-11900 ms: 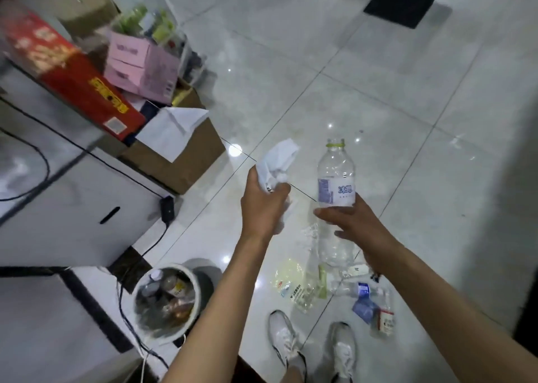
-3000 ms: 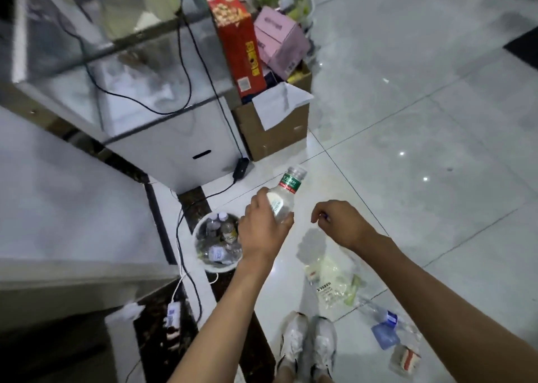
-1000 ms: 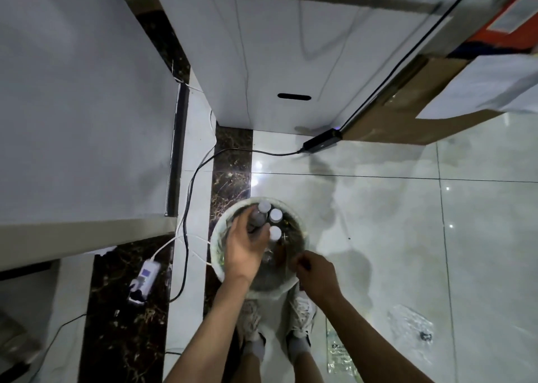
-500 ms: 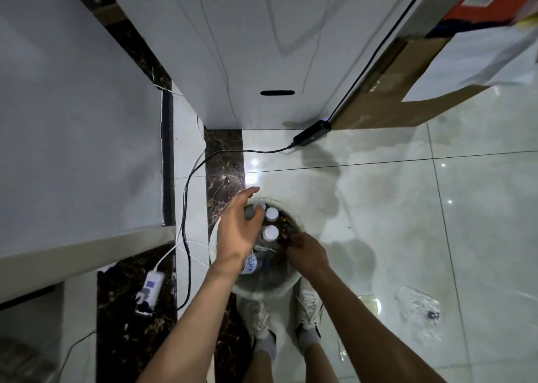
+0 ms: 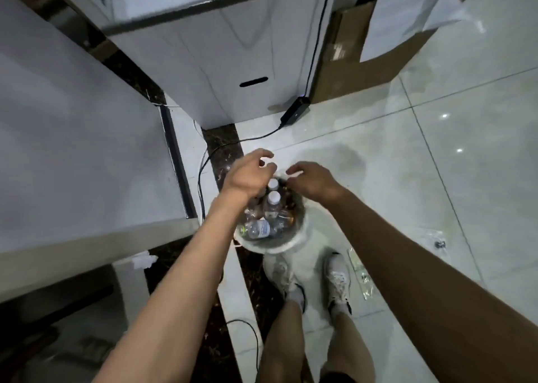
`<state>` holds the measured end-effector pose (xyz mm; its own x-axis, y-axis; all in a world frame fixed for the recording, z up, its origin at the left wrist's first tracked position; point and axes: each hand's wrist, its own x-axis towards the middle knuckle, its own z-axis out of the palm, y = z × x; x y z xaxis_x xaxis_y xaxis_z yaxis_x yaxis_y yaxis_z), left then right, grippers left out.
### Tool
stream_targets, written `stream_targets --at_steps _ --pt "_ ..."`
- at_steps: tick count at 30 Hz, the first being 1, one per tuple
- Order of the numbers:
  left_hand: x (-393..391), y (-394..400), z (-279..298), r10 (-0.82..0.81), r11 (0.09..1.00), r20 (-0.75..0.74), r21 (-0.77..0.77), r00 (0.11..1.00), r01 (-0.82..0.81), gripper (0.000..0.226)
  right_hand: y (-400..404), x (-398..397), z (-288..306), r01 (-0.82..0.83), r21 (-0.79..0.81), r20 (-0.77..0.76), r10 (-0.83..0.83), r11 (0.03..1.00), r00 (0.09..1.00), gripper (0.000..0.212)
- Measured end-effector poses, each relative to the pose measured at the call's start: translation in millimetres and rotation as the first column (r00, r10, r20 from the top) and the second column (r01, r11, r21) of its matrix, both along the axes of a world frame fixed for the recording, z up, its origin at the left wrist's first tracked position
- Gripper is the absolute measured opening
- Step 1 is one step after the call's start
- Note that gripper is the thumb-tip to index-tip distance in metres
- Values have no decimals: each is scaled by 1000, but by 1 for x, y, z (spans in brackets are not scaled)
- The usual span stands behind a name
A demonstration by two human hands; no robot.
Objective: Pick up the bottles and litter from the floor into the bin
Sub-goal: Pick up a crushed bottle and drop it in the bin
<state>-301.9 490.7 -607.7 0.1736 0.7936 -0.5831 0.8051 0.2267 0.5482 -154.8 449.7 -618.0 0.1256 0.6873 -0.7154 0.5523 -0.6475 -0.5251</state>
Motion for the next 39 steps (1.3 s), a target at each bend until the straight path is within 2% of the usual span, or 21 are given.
stream_targets --at_steps 1,4,9,12,16,21,27,31,39 --pt "8 0 21 -20 1000 -8 -10 1000 20 29 -4 7 20 12 21 7 -12 1000 1000 32" --pt "40 4 78 -77 993 -4 87 997 77 29 -13 33 74 48 63 42 -50 997 998 31" --pt "105 -25 164 -273 946 -27 172 962 274 27 -62 83 165 151 123 83 -162 981 983 30" --pt "141 -61 216 -397 883 -95 232 913 408 26 -112 111 220 199 177 169 -229 964 959 34" --pt "192 -132 282 -539 756 -159 342 827 558 27 -210 155 288 258 293 322 -349 921 880 39" --pt "249 -238 343 -657 619 -184 422 731 663 27 -350 202 351 404 322 330 -502 856 800 39" --pt "306 -375 395 -765 523 -134 442 630 729 26 -500 238 399 560 320 356 -645 764 677 39" --pt "331 -448 409 -834 428 -149 436 532 792 25 -577 246 410 653 271 365 -703 707 610 31" --pt "377 -497 378 -905 298 -192 352 380 887 28 -642 272 377 784 185 353 -784 593 510 35"
